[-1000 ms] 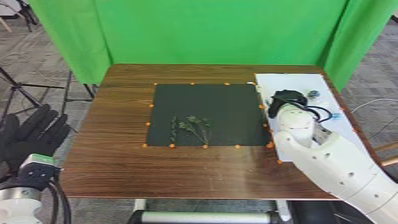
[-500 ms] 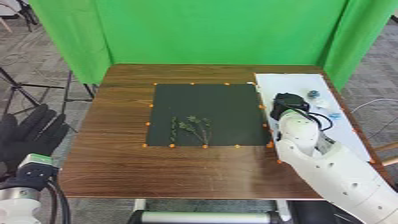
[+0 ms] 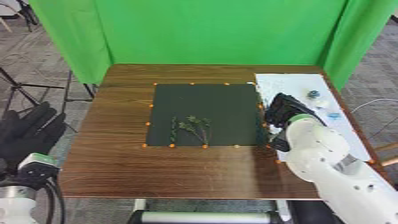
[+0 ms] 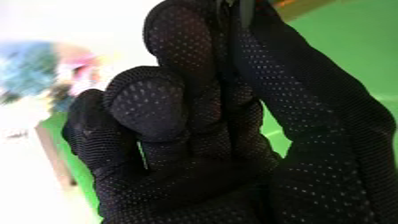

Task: Arrange flowers

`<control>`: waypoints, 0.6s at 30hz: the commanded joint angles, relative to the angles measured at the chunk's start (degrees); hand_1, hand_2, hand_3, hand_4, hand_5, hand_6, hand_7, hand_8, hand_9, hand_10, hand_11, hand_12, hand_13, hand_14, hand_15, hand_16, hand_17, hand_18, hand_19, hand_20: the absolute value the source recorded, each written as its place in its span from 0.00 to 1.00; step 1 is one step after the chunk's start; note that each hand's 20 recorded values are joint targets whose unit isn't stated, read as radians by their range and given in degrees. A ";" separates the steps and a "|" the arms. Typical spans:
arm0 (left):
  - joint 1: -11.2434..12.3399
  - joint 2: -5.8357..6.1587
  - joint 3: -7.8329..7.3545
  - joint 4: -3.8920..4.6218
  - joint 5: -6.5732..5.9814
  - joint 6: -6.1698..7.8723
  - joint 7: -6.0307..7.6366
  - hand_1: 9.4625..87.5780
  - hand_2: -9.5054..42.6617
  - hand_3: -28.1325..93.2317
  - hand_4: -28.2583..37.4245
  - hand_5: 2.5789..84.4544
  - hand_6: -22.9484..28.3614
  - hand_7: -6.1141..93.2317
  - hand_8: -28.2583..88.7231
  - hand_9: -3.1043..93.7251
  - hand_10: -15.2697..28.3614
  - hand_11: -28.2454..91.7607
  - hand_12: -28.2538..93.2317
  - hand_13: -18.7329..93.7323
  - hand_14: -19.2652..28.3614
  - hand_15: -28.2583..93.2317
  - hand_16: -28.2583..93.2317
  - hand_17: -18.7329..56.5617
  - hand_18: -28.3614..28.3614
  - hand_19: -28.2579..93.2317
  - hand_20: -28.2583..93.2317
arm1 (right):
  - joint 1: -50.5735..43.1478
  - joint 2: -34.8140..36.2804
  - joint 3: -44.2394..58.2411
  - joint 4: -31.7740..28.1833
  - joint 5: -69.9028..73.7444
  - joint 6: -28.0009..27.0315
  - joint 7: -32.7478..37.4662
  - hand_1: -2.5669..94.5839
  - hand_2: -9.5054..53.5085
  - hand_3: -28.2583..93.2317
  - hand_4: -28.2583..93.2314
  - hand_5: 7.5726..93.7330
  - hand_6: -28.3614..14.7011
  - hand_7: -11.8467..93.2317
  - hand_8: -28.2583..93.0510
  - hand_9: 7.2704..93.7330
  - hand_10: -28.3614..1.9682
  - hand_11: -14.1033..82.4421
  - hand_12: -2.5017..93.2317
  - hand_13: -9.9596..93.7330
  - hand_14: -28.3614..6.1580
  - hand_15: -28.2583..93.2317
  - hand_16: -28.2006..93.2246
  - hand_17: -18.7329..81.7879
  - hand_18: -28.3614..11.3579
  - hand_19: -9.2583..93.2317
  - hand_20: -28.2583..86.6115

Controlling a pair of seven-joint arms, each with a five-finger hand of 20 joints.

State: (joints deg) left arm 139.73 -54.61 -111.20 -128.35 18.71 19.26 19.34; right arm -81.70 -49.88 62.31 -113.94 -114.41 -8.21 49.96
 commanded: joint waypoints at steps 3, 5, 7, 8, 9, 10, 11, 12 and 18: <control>-4.25 2.36 4.24 1.51 -1.78 0.73 2.09 0.22 0.38 0.83 0.00 0.45 0.60 0.26 0.15 0.37 0.69 0.45 0.31 0.37 0.73 0.57 0.16 0.18 0.74 0.48 0.30 | 0.04 -8.10 -5.75 0.44 -4.49 0.06 1.76 0.59 0.00 0.83 0.06 0.79 0.59 0.50 0.44 0.91 0.60 0.44 0.57 0.87 0.53 0.76 0.55 0.72 0.13 1.00 0.64; -5.73 2.84 5.18 1.99 -1.57 0.60 1.93 0.22 0.38 0.83 0.00 0.45 0.60 0.27 0.15 0.36 0.69 0.45 0.31 0.37 0.73 0.56 0.16 0.18 0.74 0.48 0.30 | -0.04 -8.67 -7.64 1.58 -5.94 0.57 2.65 0.59 0.00 0.83 0.06 0.79 0.59 0.51 0.44 0.91 0.60 0.45 0.57 0.87 0.53 0.76 0.55 0.72 0.12 1.00 0.64; -7.00 3.20 6.26 2.32 -1.50 0.75 2.50 0.22 0.38 0.83 0.00 0.45 0.60 0.27 0.15 0.37 0.69 0.45 0.31 0.37 0.73 0.56 0.16 0.18 0.74 0.48 0.30 | -0.16 -9.06 -8.19 2.23 -5.86 0.30 2.58 0.59 0.00 0.83 0.06 0.79 0.59 0.51 0.44 0.91 0.60 0.45 0.57 0.87 0.53 0.76 0.55 0.72 0.12 1.00 0.64; -7.84 3.22 6.76 2.50 -1.47 0.60 2.07 0.22 0.38 0.83 0.00 0.45 0.60 0.27 0.15 0.37 0.69 0.45 0.31 0.37 0.73 0.56 0.16 0.18 0.74 0.48 0.30 | -0.40 -9.31 -8.39 2.54 -5.98 0.24 2.92 0.59 0.00 0.83 0.06 0.79 0.59 0.50 0.43 0.91 0.59 0.45 0.57 0.87 0.53 0.76 0.55 0.72 0.12 1.00 0.64; -8.16 3.32 7.06 2.57 -1.73 0.59 2.36 0.22 0.38 0.83 0.00 0.45 0.60 0.27 0.15 0.37 0.69 0.45 0.31 0.37 0.72 0.56 0.16 0.18 0.74 0.48 0.30 | -0.17 -9.63 -8.76 2.95 -6.36 0.19 2.97 0.59 0.00 0.83 0.06 0.79 0.59 0.50 0.43 0.91 0.59 0.45 0.57 0.87 0.53 0.76 0.55 0.72 0.12 1.00 0.64; -8.26 3.24 7.23 2.53 -1.56 0.71 2.14 0.22 0.38 0.83 0.00 0.45 0.60 0.27 0.15 0.37 0.69 0.45 0.31 0.37 0.73 0.56 0.16 0.18 0.74 0.48 0.30 | -0.28 -9.85 -8.80 3.16 -6.58 0.04 2.80 0.59 0.00 0.83 0.06 0.79 0.59 0.50 0.43 0.91 0.59 0.45 0.57 0.87 0.53 0.76 0.55 0.72 0.12 1.00 0.64; -8.74 3.24 7.51 2.70 -1.52 0.65 2.00 0.22 0.38 0.83 0.00 0.45 0.60 0.27 0.15 0.36 0.69 0.45 0.31 0.37 0.73 0.56 0.16 0.18 0.74 0.48 0.30 | -0.14 -10.03 -9.06 3.41 -6.85 0.08 2.84 0.59 0.00 0.83 0.06 0.79 0.59 0.50 0.43 0.91 0.59 0.45 0.57 0.87 0.53 0.76 0.55 0.72 0.12 1.00 0.64; -9.13 3.23 7.72 2.84 -1.64 0.66 1.92 0.22 0.39 0.83 0.00 0.45 0.60 0.27 0.15 0.36 0.69 0.45 0.31 0.37 0.73 0.56 0.16 0.18 0.74 0.48 0.30 | -0.05 -10.19 -9.24 3.78 -7.21 0.17 2.87 0.59 0.00 0.83 0.06 0.79 0.59 0.50 0.43 0.91 0.59 0.45 0.57 0.87 0.53 0.76 0.55 0.72 0.12 1.00 0.64; -9.05 3.01 7.62 2.64 -1.44 1.00 1.65 0.22 0.39 0.83 0.00 0.45 0.60 0.27 0.15 0.37 0.69 0.45 0.31 0.37 0.72 0.56 0.16 0.18 0.74 0.48 0.30 | 0.33 -10.58 -10.00 5.58 -8.16 0.86 4.37 0.59 0.00 0.83 0.06 0.79 0.59 0.50 0.43 0.91 0.59 0.45 0.57 0.87 0.53 0.76 0.54 0.72 0.12 1.00 0.64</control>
State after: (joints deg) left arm 130.32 -51.45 -103.51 -125.59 17.19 19.63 21.80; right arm -81.27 -59.88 52.74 -110.02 -121.14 -8.05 52.39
